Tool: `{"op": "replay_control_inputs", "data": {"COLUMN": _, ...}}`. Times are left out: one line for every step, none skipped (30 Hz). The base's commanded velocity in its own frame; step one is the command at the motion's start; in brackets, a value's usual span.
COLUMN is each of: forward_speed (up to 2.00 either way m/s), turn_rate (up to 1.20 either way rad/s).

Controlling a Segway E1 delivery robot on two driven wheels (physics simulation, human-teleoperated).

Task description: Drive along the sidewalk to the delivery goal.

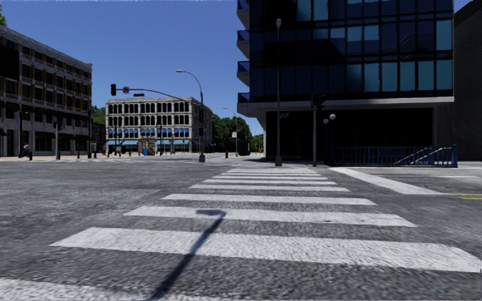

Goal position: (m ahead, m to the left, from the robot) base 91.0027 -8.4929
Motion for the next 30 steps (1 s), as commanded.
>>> {"op": "replay_control_inputs", "data": {"forward_speed": 2.00, "turn_rate": -0.33}}
{"op": "replay_control_inputs", "data": {"forward_speed": 2.00, "turn_rate": -0.49}}
{"op": "replay_control_inputs", "data": {"forward_speed": 2.00, "turn_rate": -0.62}}
{"op": "replay_control_inputs", "data": {"forward_speed": 2.00, "turn_rate": -0.66}}
{"op": "replay_control_inputs", "data": {"forward_speed": 2.00, "turn_rate": -0.67}}
{"op": "replay_control_inputs", "data": {"forward_speed": 2.00, "turn_rate": -0.67}}
{"op": "replay_control_inputs", "data": {"forward_speed": 2.00, "turn_rate": -0.64}}
{"op": "replay_control_inputs", "data": {"forward_speed": 2.00, "turn_rate": -0.53}}
{"op": "replay_control_inputs", "data": {"forward_speed": 2.00, "turn_rate": -0.28}}
{"op": "replay_control_inputs", "data": {"forward_speed": 2.00, "turn_rate": -0.11}}
{"op": "replay_control_inputs", "data": {"forward_speed": 2.00, "turn_rate": -0.06}}
{"op": "replay_control_inputs", "data": {"forward_speed": 2.00, "turn_rate": -0.03}}
{"op": "replay_control_inputs", "data": {"forward_speed": 2.00, "turn_rate": -0.01}}
{"op": "replay_control_inputs", "data": {"forward_speed": 2.00, "turn_rate": -0.01}}
{"op": "replay_control_inputs", "data": {"forward_speed": 2.00, "turn_rate": 0.00}}
{"op": "replay_control_inputs", "data": {"forward_speed": 2.00, "turn_rate": 0.00}}
{"op": "replay_control_inputs", "data": {"forward_speed": 2.00, "turn_rate": 0.00}}
{"op": "replay_control_inputs", "data": {"forward_speed": 2.00, "turn_rate": 0.00}}
{"op": "replay_control_inputs", "data": {"forward_speed": 2.00, "turn_rate": 0.00}}
{"op": "replay_control_inputs", "data": {"forward_speed": 2.00, "turn_rate": 0.00}}
{"op": "replay_control_inputs", "data": {"forward_speed": 2.00, "turn_rate": 0.00}}
{"op": "replay_control_inputs", "data": {"forward_speed": 2.00, "turn_rate": 0.00}}
{"op": "replay_control_inputs", "data": {"forward_speed": 2.00, "turn_rate": 0.00}}
{"op": "replay_control_inputs", "data": {"forward_speed": 2.00, "turn_rate": 0.00}}
{"op": "replay_control_inputs", "data": {"forward_speed": 2.00, "turn_rate": 0.00}}
{"op": "replay_control_inputs", "data": {"forward_speed": 2.00, "turn_rate": 0.00}}
{"op": "replay_control_inputs", "data": {"forward_speed": 2.00, "turn_rate": 0.03}}
{"op": "replay_control_inputs", "data": {"forward_speed": 2.00, "turn_rate": 0.03}}
{"op": "replay_control_inputs", "data": {"forward_speed": 2.00, "turn_rate": 0.20}}
{"op": "replay_control_inputs", "data": {"forward_speed": 2.00, "turn_rate": 0.26}}
